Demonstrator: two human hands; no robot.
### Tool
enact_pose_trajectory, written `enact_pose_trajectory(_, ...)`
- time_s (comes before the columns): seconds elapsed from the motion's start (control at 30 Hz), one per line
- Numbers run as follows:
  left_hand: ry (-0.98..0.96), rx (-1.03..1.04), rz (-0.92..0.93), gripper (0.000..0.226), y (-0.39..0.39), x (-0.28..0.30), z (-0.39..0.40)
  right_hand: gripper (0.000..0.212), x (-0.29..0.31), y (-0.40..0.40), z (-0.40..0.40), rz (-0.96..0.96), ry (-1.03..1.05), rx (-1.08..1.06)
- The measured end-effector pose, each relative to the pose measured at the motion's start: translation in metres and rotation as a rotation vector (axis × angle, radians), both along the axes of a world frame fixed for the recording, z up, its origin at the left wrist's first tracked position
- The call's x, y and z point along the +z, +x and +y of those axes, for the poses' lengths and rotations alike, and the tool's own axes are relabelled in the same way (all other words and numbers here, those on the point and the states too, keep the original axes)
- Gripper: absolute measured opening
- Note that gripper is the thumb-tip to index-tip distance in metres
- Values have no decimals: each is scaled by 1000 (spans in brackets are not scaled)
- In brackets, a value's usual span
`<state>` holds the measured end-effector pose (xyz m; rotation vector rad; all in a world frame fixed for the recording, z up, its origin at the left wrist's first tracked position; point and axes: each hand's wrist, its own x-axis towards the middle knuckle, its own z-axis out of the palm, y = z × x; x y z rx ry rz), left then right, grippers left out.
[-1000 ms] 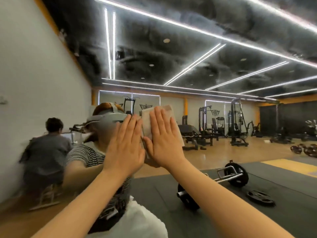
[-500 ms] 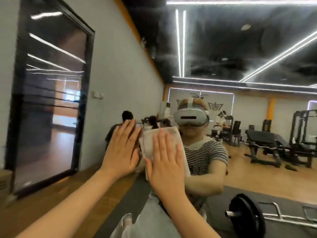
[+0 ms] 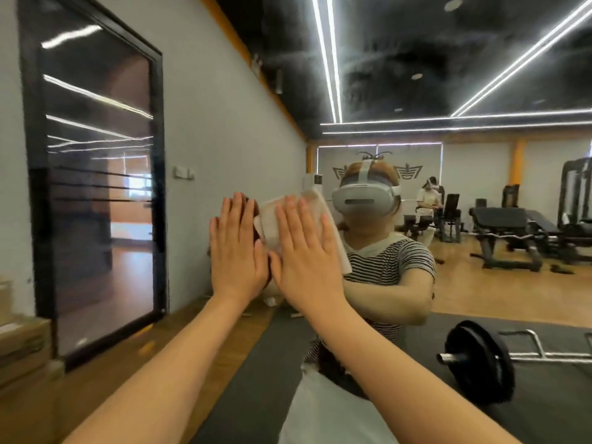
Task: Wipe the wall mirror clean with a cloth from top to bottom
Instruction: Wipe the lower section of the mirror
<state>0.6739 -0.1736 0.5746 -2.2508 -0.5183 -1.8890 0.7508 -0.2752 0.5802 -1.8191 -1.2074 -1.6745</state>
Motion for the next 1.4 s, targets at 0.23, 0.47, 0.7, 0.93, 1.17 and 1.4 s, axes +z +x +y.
enact_pose_trajectory(0.23, 62, 24, -24, 63, -1, 3, -1, 62, 1, 24, -31, -55, 26, -8)
enact_pose_trajectory(0.47, 12, 71, 16, 67, 1, 2, -1, 66, -13, 66, -94, 175, 236, -112)
enact_pose_trajectory(0.7, 31, 94, 20, 68, 2, 1, 2, 64, 8, 19, -25, 309, 367, -69)
enact_pose_trajectory(0.93, 31, 84, 34, 67, 2, 2, 2, 63, 19, 8, -11, 23, 25, -47)
enact_pose_trajectory(1.17, 15, 69, 28, 67, 1, 2, -1, 61, 9, 70, -93, 224, 248, -109)
enact_pose_trajectory(1.4, 26, 102, 21, 69, 2, 2, -1, 60, 25, 35, -48, 333, 404, -74)
